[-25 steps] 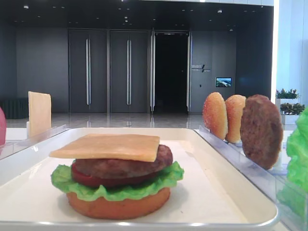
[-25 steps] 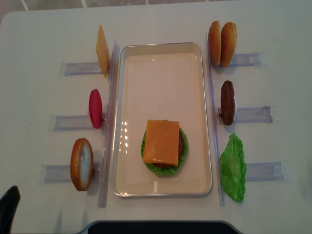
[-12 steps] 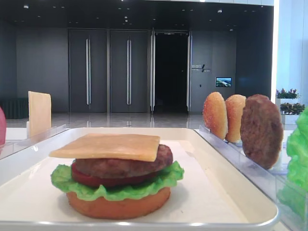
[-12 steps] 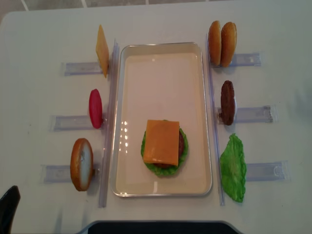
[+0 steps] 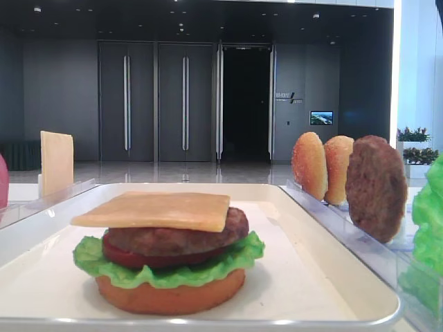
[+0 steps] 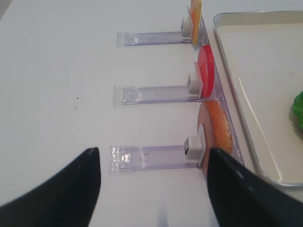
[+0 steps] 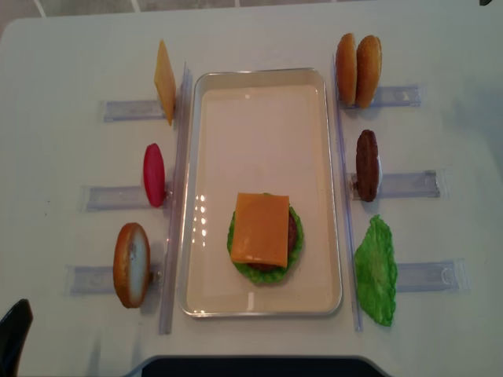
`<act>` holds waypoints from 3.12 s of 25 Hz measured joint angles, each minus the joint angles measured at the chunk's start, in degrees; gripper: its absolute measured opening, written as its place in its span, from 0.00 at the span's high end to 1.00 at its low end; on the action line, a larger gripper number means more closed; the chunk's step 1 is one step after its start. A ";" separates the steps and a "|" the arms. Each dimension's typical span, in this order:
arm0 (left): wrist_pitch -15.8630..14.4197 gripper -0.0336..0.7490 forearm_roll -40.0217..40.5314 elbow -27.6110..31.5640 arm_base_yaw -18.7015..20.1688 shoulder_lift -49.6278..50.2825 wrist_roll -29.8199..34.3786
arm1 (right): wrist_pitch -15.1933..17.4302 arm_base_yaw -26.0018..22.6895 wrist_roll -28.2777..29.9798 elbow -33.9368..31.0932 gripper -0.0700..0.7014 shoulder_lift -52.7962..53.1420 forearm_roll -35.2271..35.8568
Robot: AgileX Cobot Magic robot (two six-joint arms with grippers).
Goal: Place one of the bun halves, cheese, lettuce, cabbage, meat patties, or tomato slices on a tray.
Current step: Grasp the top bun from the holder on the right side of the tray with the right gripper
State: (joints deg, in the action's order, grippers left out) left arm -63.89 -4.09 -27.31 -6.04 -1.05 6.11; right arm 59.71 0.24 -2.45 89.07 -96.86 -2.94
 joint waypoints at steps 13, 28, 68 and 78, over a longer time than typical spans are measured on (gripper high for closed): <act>0.05 0.27 0.00 0.00 0.00 0.00 -0.01 | 1.85 1.48 1.59 6.22 0.19 -11.18 0.32; 0.05 0.27 0.00 0.00 0.00 0.00 -0.12 | 1.62 22.02 -4.79 6.28 0.19 -11.18 -1.66; 0.05 0.27 0.00 0.00 0.00 0.00 -0.30 | -0.30 26.55 -12.26 12.48 0.19 -17.64 1.00; 0.05 0.27 0.00 0.00 0.00 0.00 -0.35 | -1.18 26.36 -11.50 12.55 0.19 -18.68 -0.28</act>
State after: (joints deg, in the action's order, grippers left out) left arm -63.84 -4.09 -27.31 -6.04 -1.05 5.76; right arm 58.53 26.61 -13.95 101.62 -115.54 -3.22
